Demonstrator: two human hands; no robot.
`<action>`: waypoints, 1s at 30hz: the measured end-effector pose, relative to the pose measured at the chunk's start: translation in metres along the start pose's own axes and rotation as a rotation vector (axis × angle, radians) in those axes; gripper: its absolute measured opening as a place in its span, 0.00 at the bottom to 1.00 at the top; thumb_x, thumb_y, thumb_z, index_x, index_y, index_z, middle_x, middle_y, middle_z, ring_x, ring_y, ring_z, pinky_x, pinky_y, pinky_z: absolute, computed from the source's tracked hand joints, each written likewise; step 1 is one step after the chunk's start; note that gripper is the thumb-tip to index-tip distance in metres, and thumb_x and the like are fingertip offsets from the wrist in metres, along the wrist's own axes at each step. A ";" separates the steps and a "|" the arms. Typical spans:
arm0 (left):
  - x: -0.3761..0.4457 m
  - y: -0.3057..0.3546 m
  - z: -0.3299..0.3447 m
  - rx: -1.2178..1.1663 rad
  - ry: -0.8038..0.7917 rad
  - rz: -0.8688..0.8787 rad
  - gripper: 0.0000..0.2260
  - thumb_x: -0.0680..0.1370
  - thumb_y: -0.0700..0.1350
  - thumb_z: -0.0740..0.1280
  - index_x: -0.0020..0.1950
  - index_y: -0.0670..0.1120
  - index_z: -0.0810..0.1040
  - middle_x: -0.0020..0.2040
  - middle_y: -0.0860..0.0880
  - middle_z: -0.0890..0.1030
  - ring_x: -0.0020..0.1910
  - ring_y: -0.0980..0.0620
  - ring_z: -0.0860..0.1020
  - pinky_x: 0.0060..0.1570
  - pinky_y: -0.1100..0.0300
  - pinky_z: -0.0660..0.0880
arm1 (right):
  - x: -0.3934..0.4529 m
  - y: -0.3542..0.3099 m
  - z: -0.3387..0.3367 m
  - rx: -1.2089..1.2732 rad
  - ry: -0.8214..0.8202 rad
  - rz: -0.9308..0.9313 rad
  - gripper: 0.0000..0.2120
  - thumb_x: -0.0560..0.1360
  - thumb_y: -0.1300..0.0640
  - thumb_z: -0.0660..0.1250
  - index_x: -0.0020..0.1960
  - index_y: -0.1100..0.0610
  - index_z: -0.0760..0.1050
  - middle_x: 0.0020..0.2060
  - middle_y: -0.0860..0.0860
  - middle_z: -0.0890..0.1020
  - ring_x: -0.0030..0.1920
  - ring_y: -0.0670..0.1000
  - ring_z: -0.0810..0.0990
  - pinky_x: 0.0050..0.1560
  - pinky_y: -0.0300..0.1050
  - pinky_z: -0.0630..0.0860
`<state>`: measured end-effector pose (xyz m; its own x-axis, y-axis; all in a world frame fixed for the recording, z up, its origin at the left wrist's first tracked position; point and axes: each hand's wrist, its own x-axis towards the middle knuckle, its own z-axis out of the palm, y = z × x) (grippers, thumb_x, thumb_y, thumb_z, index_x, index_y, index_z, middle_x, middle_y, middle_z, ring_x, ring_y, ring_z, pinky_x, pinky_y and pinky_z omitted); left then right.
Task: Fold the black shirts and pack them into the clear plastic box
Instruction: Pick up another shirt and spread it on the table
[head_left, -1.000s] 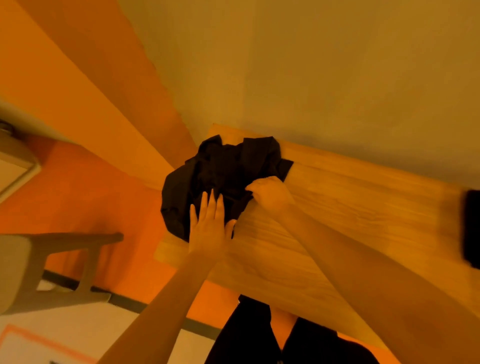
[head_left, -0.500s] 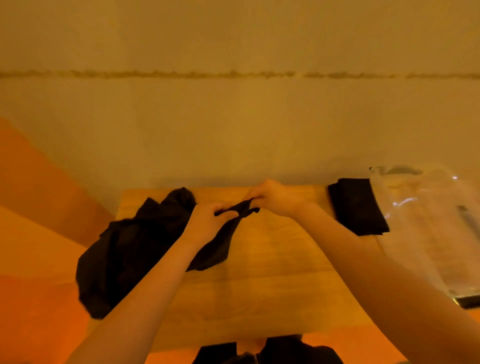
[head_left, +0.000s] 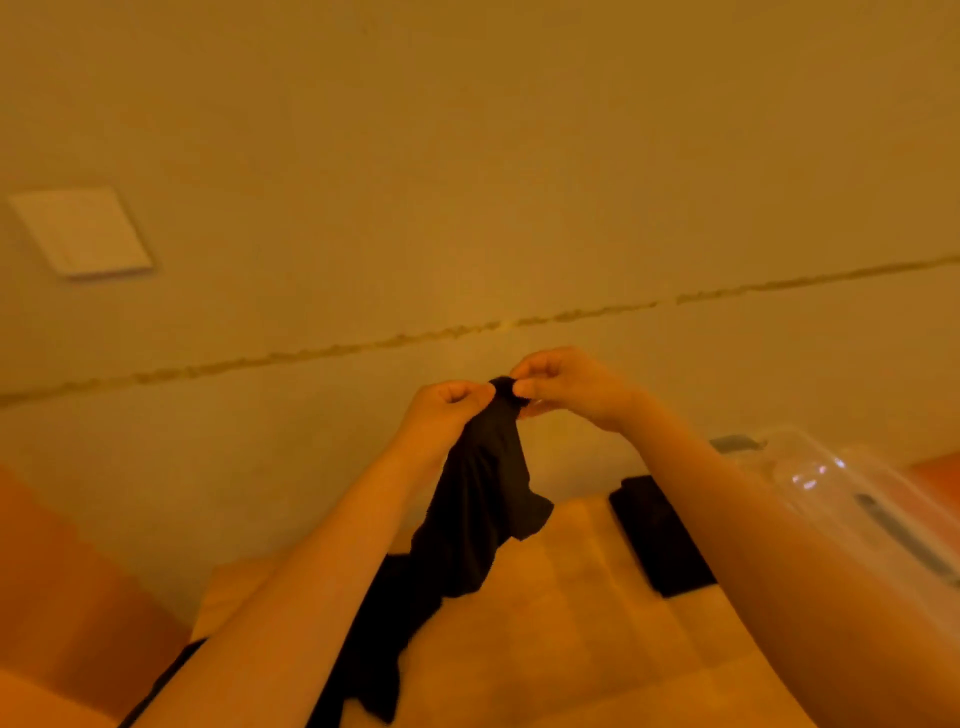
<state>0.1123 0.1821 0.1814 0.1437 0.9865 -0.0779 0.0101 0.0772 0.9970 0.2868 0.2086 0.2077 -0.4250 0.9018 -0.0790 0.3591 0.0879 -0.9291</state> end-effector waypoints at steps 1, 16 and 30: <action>0.004 0.011 0.001 -0.044 0.033 0.020 0.07 0.78 0.43 0.65 0.42 0.43 0.80 0.36 0.50 0.82 0.35 0.55 0.79 0.32 0.67 0.74 | 0.000 -0.002 -0.003 0.026 -0.029 0.006 0.10 0.73 0.55 0.69 0.54 0.52 0.76 0.47 0.49 0.82 0.50 0.51 0.80 0.56 0.48 0.76; 0.034 0.146 -0.050 -0.198 0.290 0.232 0.06 0.77 0.36 0.65 0.51 0.44 0.75 0.44 0.47 0.80 0.42 0.51 0.79 0.44 0.60 0.77 | 0.031 -0.068 -0.068 -0.164 0.051 -0.210 0.06 0.75 0.59 0.67 0.39 0.58 0.78 0.33 0.50 0.79 0.36 0.46 0.77 0.39 0.40 0.72; 0.020 0.218 -0.121 0.553 -0.117 0.073 0.12 0.80 0.36 0.58 0.52 0.50 0.78 0.46 0.54 0.82 0.44 0.62 0.81 0.44 0.68 0.77 | 0.047 -0.167 -0.146 -0.590 -0.023 -0.172 0.03 0.70 0.61 0.72 0.38 0.59 0.80 0.30 0.46 0.80 0.34 0.42 0.79 0.39 0.36 0.73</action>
<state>-0.0022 0.2363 0.3967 0.2715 0.9616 -0.0393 0.5084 -0.1086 0.8543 0.3279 0.2981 0.4113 -0.5327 0.8454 0.0405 0.6807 0.4564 -0.5730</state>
